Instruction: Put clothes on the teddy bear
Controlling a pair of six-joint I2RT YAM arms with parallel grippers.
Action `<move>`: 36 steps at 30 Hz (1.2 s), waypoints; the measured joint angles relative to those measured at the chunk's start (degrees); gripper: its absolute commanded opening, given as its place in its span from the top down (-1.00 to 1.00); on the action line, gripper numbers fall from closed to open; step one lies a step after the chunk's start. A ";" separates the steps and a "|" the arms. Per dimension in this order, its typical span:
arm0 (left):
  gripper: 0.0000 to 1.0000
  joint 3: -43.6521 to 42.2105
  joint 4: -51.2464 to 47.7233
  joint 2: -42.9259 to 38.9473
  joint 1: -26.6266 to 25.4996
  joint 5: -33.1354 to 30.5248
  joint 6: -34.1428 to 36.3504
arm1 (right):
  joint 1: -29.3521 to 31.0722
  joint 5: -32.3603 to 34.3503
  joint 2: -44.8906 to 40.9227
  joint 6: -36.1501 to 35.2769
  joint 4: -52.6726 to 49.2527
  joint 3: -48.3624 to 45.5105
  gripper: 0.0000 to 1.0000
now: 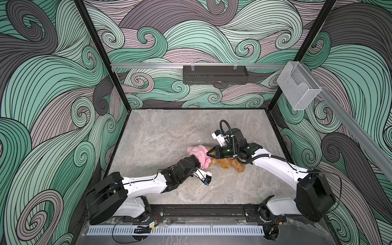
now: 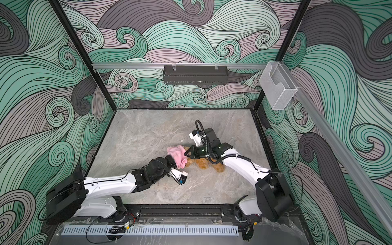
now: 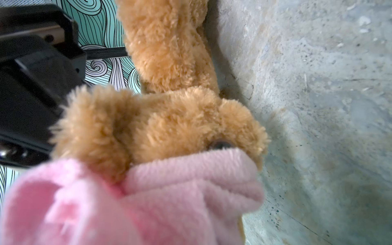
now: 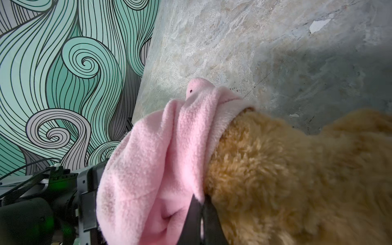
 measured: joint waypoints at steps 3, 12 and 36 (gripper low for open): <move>1.00 0.35 0.13 0.00 0.00 0.17 -1.01 | -1.84 -1.99 -0.83 0.17 -0.37 -0.59 1.00; 1.00 2.14 -1.92 0.02 -0.35 1.29 -5.77 | -6.34 -8.59 -2.80 1.33 0.81 -5.33 1.00; 1.00 4.44 -10.67 0.00 -0.33 1.03 -12.52 | -4.55 -2.54 -8.09 -3.54 -0.74 -5.07 0.43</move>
